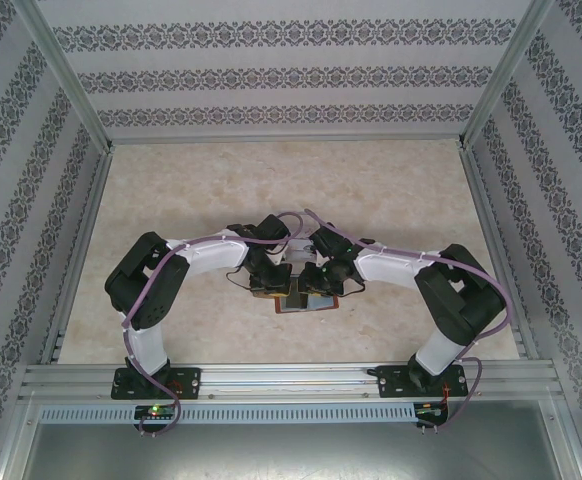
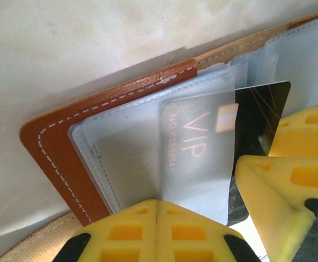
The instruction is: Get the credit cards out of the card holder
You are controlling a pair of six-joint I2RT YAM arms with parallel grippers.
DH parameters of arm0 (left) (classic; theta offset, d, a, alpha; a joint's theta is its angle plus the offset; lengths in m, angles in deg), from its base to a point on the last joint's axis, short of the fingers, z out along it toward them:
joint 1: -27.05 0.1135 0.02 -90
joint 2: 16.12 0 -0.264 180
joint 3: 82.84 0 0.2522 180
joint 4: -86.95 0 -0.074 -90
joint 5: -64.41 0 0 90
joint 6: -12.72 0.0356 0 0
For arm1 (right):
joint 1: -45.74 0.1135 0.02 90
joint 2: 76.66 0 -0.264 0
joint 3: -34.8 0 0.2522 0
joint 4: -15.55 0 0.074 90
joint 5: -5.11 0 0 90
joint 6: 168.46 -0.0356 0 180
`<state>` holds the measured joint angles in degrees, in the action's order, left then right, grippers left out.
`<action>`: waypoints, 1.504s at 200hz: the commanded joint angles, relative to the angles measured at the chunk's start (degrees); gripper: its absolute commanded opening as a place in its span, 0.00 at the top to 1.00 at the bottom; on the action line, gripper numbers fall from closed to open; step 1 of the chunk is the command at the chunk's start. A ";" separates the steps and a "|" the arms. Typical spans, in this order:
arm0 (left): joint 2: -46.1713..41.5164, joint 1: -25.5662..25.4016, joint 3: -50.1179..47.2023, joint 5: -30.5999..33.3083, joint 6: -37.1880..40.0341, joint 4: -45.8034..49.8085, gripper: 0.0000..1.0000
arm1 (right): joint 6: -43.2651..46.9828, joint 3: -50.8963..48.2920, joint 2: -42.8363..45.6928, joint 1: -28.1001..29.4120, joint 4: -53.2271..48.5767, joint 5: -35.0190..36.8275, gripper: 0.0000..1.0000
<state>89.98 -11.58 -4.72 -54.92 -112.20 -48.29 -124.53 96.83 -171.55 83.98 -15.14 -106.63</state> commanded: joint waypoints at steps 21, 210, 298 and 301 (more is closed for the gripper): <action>2.18 -0.66 0.34 2.47 1.17 3.49 0.98 | -1.21 -1.07 3.39 -0.42 2.62 -1.64 0.73; 0.64 -0.69 -0.36 3.44 1.28 3.63 0.98 | 7.01 -0.13 4.91 -0.87 -5.87 3.27 0.93; -0.78 -0.69 -1.59 3.31 0.55 1.78 0.98 | 15.20 5.90 5.42 -0.82 -20.66 10.29 1.00; -0.80 -0.74 -1.61 3.27 0.56 1.70 0.98 | 15.44 6.09 5.45 -0.80 -21.21 10.48 1.00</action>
<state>89.90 -11.62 -4.72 -54.63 -112.07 -48.18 -113.14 101.13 -166.41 83.72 -27.20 -101.58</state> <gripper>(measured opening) 0.042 0.055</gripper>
